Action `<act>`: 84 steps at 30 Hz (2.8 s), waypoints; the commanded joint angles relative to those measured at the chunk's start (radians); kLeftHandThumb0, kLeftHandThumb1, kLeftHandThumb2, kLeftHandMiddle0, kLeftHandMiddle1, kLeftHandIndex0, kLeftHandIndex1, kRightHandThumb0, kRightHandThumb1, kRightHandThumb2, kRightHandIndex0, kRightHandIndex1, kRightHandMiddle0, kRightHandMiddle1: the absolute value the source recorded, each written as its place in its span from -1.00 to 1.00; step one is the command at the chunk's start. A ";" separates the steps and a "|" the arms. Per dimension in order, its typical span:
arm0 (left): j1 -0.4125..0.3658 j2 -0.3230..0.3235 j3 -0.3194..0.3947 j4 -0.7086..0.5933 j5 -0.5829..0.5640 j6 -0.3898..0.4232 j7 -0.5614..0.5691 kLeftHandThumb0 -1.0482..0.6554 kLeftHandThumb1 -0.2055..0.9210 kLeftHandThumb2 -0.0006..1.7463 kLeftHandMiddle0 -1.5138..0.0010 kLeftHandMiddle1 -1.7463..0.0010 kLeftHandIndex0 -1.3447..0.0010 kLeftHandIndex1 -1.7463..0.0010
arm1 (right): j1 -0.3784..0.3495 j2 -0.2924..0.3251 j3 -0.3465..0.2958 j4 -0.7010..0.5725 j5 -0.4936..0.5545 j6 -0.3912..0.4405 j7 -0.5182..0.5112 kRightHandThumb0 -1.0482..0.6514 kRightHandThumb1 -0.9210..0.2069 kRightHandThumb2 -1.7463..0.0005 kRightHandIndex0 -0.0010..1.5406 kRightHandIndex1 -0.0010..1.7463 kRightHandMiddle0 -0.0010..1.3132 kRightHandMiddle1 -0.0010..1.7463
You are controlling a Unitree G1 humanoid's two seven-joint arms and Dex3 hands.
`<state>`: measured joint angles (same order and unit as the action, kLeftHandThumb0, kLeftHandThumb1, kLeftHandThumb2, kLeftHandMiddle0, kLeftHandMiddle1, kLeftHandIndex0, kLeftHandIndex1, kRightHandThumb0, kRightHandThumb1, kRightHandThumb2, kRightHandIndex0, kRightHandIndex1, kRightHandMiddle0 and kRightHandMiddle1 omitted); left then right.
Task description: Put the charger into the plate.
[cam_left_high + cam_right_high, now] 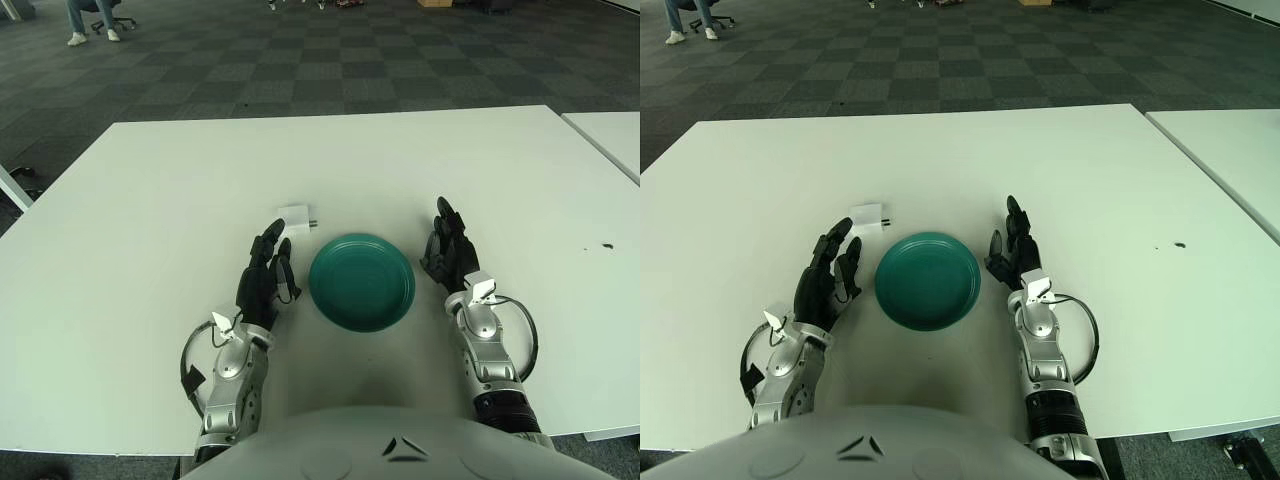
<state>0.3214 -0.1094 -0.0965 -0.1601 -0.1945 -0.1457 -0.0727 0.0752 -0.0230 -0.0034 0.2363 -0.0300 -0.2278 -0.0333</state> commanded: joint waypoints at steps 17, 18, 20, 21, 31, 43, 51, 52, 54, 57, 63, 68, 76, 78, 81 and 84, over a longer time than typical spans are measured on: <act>-0.359 0.170 0.053 0.090 0.715 -0.050 0.397 -0.79 1.00 -0.29 0.57 0.98 0.99 0.03 | 0.035 0.010 0.017 0.109 -0.025 0.100 -0.022 -0.96 -1.00 -0.07 -0.98 -1.00 -1.00 -0.81; -0.374 0.181 0.049 0.109 0.737 -0.048 0.410 -0.82 1.00 -0.30 0.57 0.98 0.99 0.03 | 0.033 0.010 0.017 0.113 -0.027 0.100 -0.024 -0.95 -1.00 -0.07 -0.98 -1.00 -1.00 -0.81; -0.402 0.217 0.040 0.146 0.792 -0.050 0.435 -0.90 1.00 -0.30 0.57 0.98 0.99 0.02 | 0.029 0.012 0.018 0.124 -0.032 0.100 -0.030 -0.94 -1.00 -0.06 -0.99 -1.00 -1.00 -0.82; -0.410 0.235 0.034 0.156 0.818 -0.053 0.442 -0.92 1.00 -0.30 0.57 0.98 0.99 0.02 | 0.027 0.013 0.018 0.128 -0.033 0.100 -0.032 -0.94 -1.00 -0.06 -0.99 -1.00 -1.00 -0.82; -0.578 0.423 -0.042 0.341 0.948 -0.044 0.346 -1.00 1.00 -0.28 0.65 1.00 0.96 -0.09 | 0.003 0.032 0.023 0.186 -0.037 0.080 -0.048 -0.92 -1.00 -0.04 -1.00 -1.00 -1.00 -0.82; -0.792 0.517 -0.196 0.549 0.943 -0.074 0.058 -1.00 1.00 -0.48 0.77 1.00 0.99 0.02 | -0.002 0.057 0.032 0.223 -0.045 0.048 -0.072 -0.94 -1.00 -0.04 -1.00 -1.00 -1.00 -0.82; -0.845 0.538 -0.244 0.687 0.884 -0.189 -0.014 -1.00 1.00 -0.54 0.75 0.99 0.94 -0.02 | 0.003 0.058 0.037 0.230 -0.041 0.034 -0.072 -0.95 -1.00 -0.02 -1.00 -1.00 -1.00 -0.84; -0.855 0.540 -0.251 0.701 0.881 -0.200 -0.030 -1.00 1.00 -0.54 0.75 0.99 0.93 -0.03 | 0.002 0.058 0.036 0.232 -0.039 0.033 -0.070 -0.95 -1.00 -0.02 -1.00 -1.00 -1.00 -0.84; -0.873 0.540 -0.262 0.729 0.876 -0.216 -0.052 -1.00 1.00 -0.53 0.76 1.00 0.93 -0.04 | 0.001 0.058 0.035 0.236 -0.036 0.031 -0.068 -0.95 -1.00 -0.02 -1.00 -1.00 -1.00 -0.85; -0.892 0.535 -0.272 0.767 0.868 -0.226 -0.065 -1.00 1.00 -0.51 0.76 1.00 0.95 -0.04 | -0.002 0.059 0.034 0.242 -0.034 0.027 -0.068 -0.96 -1.00 -0.01 -1.00 -1.00 -1.00 -0.85; -0.961 0.495 -0.293 0.948 0.870 -0.229 -0.027 -1.00 1.00 -0.46 0.75 0.99 0.98 -0.01 | -0.006 0.062 0.037 0.247 -0.032 0.023 -0.066 -0.96 -1.00 0.00 -1.00 -1.00 -1.00 -0.85; -1.018 0.474 -0.322 1.083 0.875 -0.244 -0.009 -1.00 1.00 -0.34 0.73 0.99 0.99 0.01 | -0.007 0.067 0.039 0.246 -0.030 0.025 -0.066 -0.95 -1.00 0.01 -1.00 -1.00 -1.00 -0.86; -1.067 0.459 -0.335 1.194 0.850 -0.257 -0.037 -1.00 1.00 -0.21 0.74 1.00 0.99 0.03 | -0.006 0.071 0.040 0.237 -0.032 0.030 -0.071 -0.94 -1.00 0.01 -1.00 -1.00 -1.00 -0.86; -1.072 0.457 -0.337 1.209 0.848 -0.260 -0.035 -1.00 1.00 -0.20 0.74 1.00 0.96 0.02 | -0.004 0.071 0.040 0.234 -0.032 0.030 -0.070 -0.95 -1.00 0.00 -1.00 -1.00 -1.00 -0.87; -1.081 0.455 -0.345 1.228 0.852 -0.260 -0.022 -1.00 1.00 -0.19 0.74 1.00 0.94 0.01 | -0.006 0.070 0.039 0.236 -0.032 0.028 -0.070 -0.95 -1.00 0.00 -1.00 -1.00 -1.00 -0.87; -1.087 0.453 -0.355 1.244 0.864 -0.247 0.004 -1.00 1.00 -0.18 0.73 0.99 0.93 0.00 | -0.009 0.069 0.037 0.241 -0.031 0.024 -0.070 -0.96 -1.00 0.00 -1.00 -1.00 -1.00 -0.88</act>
<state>-0.7368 0.3386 -0.4395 1.0653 0.6597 -0.4047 -0.0960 -0.0225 0.0285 0.0258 0.3738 -0.0646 -0.3008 -0.1144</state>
